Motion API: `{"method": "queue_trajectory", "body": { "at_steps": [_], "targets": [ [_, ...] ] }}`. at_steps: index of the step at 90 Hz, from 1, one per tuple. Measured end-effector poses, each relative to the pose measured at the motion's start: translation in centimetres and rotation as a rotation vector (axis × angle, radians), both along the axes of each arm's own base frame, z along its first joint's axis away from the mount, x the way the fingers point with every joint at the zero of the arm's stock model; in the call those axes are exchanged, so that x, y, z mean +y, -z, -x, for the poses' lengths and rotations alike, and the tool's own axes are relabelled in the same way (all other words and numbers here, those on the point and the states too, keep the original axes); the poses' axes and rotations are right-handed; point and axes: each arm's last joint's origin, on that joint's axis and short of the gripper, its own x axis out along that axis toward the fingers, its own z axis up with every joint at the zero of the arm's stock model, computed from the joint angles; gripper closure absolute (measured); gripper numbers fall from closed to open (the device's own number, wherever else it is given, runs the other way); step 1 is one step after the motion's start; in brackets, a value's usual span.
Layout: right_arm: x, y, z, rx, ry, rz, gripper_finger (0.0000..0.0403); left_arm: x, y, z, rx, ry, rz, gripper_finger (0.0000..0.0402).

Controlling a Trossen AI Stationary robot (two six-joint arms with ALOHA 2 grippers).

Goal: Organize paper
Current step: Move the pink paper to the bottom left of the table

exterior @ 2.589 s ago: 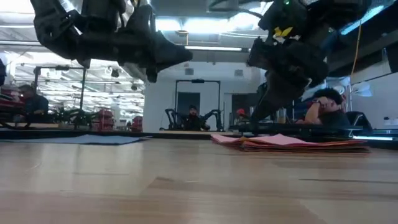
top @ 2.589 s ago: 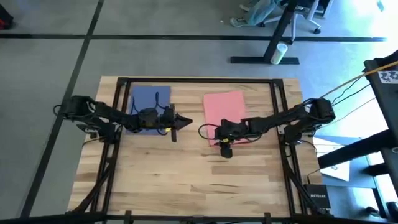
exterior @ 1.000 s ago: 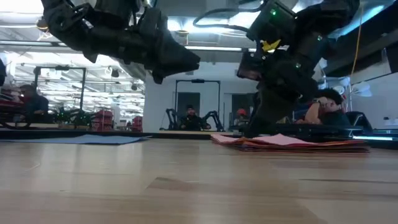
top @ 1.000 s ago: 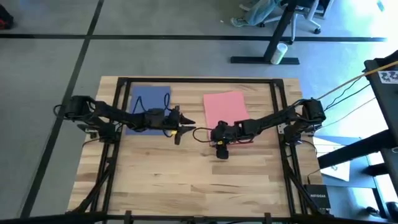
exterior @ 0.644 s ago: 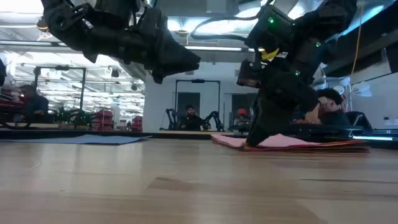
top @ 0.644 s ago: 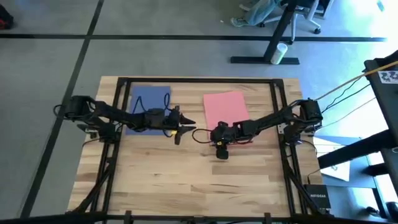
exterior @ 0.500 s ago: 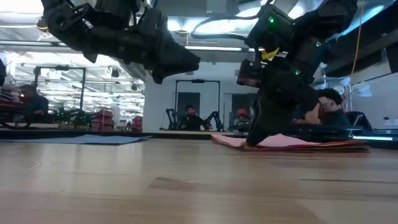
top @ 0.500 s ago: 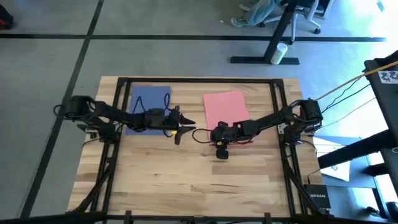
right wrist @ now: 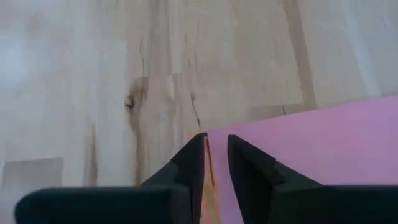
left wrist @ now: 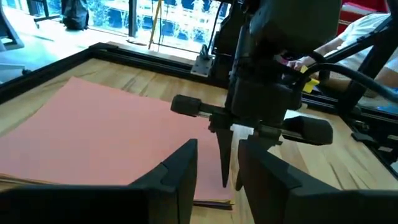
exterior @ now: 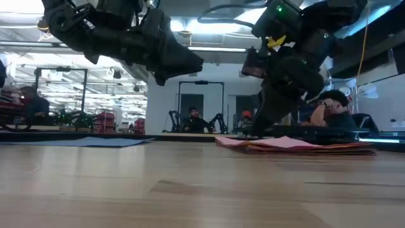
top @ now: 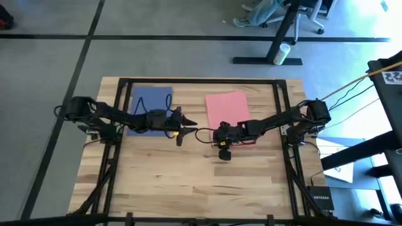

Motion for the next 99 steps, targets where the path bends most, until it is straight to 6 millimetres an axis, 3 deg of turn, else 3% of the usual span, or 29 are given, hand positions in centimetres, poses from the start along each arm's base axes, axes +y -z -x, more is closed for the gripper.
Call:
{"method": "queue_trajectory", "body": {
  "at_steps": [34,45,59,81,99],
  "targets": [
    [0.4,0.7,-0.2,0.005,0.018,0.087,0.0255,0.0,0.0,0.0,0.001,0.000,0.002,0.0300],
    [0.5,1.4,-0.2,0.033,0.016,0.091,0.0246,0.0,0.0,0.0,0.002,0.000,0.002,0.0300],
    [0.5,2.2,-0.3,0.055,0.015,0.093,0.0263,0.0,0.2,0.0,0.017,0.000,0.004,0.0300],
    [0.5,1.4,-0.3,0.018,0.016,0.088,0.0321,0.0,0.2,0.0,0.021,0.000,0.004,0.0300],
    [0.6,0.8,-0.3,0.001,0.004,0.067,0.0342,0.0,0.2,0.0,0.021,0.000,0.004,0.0300]
  ]
}}
